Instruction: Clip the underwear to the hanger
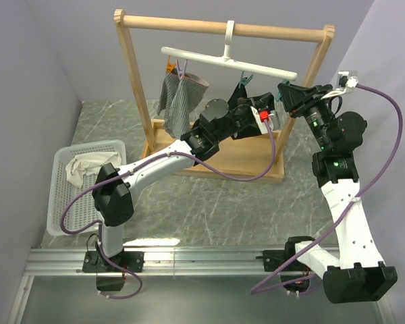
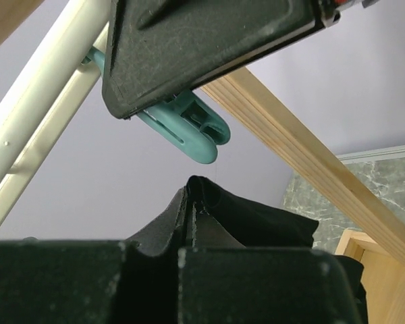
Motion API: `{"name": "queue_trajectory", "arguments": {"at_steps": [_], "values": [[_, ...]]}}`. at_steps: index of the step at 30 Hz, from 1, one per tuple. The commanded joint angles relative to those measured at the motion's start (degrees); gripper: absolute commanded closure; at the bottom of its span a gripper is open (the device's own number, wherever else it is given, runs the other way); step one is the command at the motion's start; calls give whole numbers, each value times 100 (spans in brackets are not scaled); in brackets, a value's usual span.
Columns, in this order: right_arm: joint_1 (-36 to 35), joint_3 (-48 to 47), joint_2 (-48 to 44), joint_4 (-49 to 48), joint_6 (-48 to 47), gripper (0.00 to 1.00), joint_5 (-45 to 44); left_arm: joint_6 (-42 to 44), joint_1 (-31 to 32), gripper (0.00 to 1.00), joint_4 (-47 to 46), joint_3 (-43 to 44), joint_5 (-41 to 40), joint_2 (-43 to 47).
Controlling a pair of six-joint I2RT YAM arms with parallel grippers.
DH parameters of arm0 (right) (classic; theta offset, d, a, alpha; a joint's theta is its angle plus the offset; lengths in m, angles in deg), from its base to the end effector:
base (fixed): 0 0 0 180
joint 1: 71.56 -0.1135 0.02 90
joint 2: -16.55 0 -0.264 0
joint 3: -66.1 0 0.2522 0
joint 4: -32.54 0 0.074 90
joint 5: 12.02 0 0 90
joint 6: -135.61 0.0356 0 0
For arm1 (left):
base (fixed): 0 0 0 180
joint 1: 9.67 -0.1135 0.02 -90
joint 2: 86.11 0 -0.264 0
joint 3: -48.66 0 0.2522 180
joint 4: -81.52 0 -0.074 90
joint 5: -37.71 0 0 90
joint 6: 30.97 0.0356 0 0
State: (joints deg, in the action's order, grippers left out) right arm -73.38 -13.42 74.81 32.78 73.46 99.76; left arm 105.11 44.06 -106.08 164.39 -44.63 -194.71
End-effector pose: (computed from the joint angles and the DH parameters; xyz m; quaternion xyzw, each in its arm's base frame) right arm 0.2156 0.0201 0.4679 -0.0265 0.5768 0.3106 0.7550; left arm 0.2684 -0.3738 0.4228 0.5001 0.3519 -0.0934 0.7857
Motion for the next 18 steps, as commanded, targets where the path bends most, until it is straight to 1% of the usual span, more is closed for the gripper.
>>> {"name": "queue_trajectory", "arguments": {"at_steps": [1,18], "values": [[86,98,-16,-388,141,100,-192,-293,41,100,-8,218,42,251],[86,151,221,-784,264,100,-236,-732,41,100,97,429,16,155]]}}
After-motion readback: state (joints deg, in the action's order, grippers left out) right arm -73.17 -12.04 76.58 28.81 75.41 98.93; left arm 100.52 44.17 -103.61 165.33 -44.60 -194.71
